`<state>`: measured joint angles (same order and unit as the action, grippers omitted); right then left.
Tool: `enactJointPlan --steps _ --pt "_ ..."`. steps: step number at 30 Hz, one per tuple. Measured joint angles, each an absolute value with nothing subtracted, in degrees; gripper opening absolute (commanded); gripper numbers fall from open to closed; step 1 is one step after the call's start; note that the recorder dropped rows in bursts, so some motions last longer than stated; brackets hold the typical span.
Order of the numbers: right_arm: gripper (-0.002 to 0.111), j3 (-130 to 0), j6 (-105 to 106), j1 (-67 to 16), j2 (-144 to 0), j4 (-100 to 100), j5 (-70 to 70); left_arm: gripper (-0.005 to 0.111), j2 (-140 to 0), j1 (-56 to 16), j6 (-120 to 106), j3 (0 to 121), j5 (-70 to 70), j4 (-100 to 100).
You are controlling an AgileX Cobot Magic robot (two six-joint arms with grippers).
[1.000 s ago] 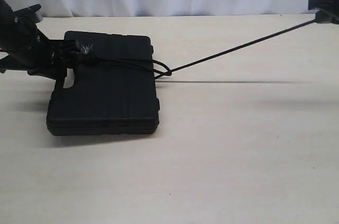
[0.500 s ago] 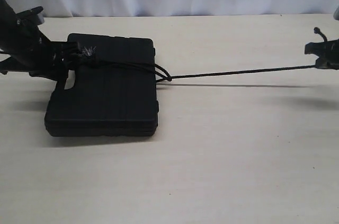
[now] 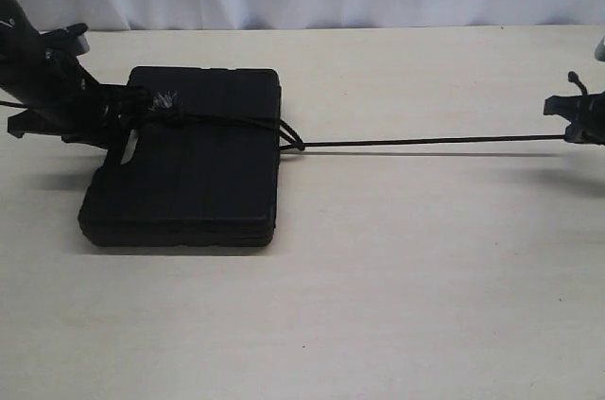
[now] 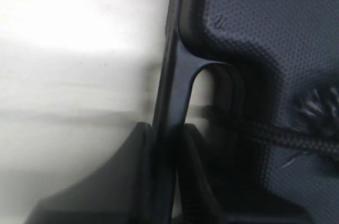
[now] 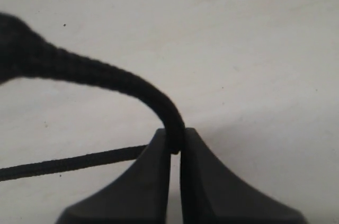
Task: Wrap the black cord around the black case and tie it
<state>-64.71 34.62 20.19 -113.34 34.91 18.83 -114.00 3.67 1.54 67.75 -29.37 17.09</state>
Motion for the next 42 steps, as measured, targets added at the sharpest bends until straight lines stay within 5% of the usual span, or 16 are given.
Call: enactJointPlan --steps 10,20,32,38,42 --pt "0.004 -64.71 34.62 21.92 -113.34 35.50 18.29 0.001 -114.87 0.98 1.45 67.75 -24.76 18.07" --pt "0.005 -64.71 34.62 22.28 -113.34 35.29 16.15 0.036 -116.07 -1.05 1.65 68.12 -21.16 18.07" --pt "0.066 -65.74 34.48 23.20 -112.80 33.72 18.47 0.038 -113.50 -1.99 2.00 73.95 -26.28 19.26" --pt "0.052 -71.19 34.29 23.20 -108.87 32.67 33.71 0.037 -109.03 -1.99 1.62 76.37 -30.89 16.70" --pt "0.013 -73.77 32.72 21.27 -104.84 32.56 43.21 0.020 -105.44 -1.99 0.00 77.47 -35.75 15.71"
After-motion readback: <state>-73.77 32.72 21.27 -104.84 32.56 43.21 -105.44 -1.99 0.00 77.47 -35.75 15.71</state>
